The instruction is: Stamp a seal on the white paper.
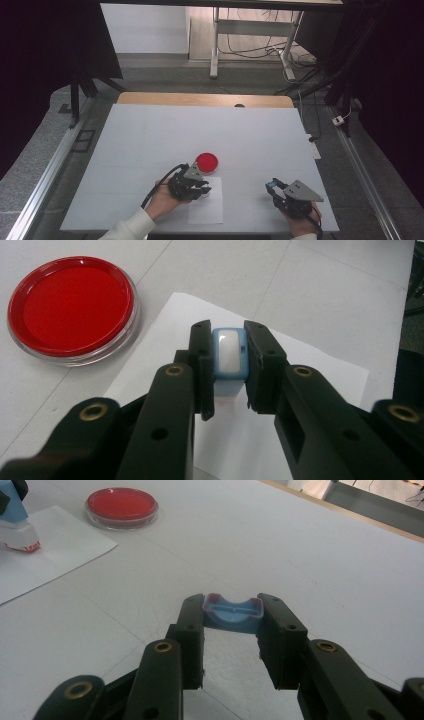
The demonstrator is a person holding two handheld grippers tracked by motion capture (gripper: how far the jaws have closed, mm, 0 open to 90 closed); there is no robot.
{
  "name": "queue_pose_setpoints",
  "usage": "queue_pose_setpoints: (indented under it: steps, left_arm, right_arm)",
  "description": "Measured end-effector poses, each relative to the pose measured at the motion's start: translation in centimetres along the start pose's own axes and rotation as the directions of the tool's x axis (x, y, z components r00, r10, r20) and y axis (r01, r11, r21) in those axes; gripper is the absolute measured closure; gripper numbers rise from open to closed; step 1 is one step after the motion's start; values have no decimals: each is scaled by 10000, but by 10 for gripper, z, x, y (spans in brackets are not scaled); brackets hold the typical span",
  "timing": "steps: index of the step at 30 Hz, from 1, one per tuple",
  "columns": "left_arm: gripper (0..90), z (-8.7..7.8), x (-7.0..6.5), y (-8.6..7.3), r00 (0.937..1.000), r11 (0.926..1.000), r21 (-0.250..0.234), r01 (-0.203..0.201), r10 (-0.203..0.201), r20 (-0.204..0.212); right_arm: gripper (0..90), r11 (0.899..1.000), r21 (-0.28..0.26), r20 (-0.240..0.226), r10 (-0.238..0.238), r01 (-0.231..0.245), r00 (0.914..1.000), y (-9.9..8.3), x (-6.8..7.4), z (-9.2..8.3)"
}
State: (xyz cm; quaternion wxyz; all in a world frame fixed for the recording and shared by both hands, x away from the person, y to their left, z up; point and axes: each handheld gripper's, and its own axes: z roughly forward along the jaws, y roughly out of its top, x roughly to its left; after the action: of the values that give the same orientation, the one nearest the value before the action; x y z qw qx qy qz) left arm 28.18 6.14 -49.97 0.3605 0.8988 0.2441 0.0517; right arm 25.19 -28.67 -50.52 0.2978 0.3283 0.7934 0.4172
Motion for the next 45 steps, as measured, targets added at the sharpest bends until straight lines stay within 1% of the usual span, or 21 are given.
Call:
queue_pose_setpoints:
  steps: [3,7,19,26,36,45]
  left_arm:
    - [757,1,0,0,9999,9999,110,-120,120,-54]
    - [757,1,-1,0,9998,9998,156,-158,160,-114]
    - [758,2,-2,0,9997,9997,180,-177,180,-155]
    - [759,2,-3,1,9997,9997,197,-154,157,-192]
    - [760,6,-5,1,9990,9987,411,-292,306,-328]
    - [761,6,-4,1,9990,9985,458,-304,318,-306]
  right_arm:
    - [639,10000,6,7,9,-9,10000,0,0,0]
    - [639,10000,4,-1,0,0,10000,0,0,0]
    - [639,10000,22,45,-10,9,10000,0,0,0]
    - [639,10000,-9,-8,-6,6,10000,0,1,0]
    - [639,10000,12,-15,-18,18,10000,0,1,1]
    - [639,10000,-11,-54,-35,35,10000,0,1,1]
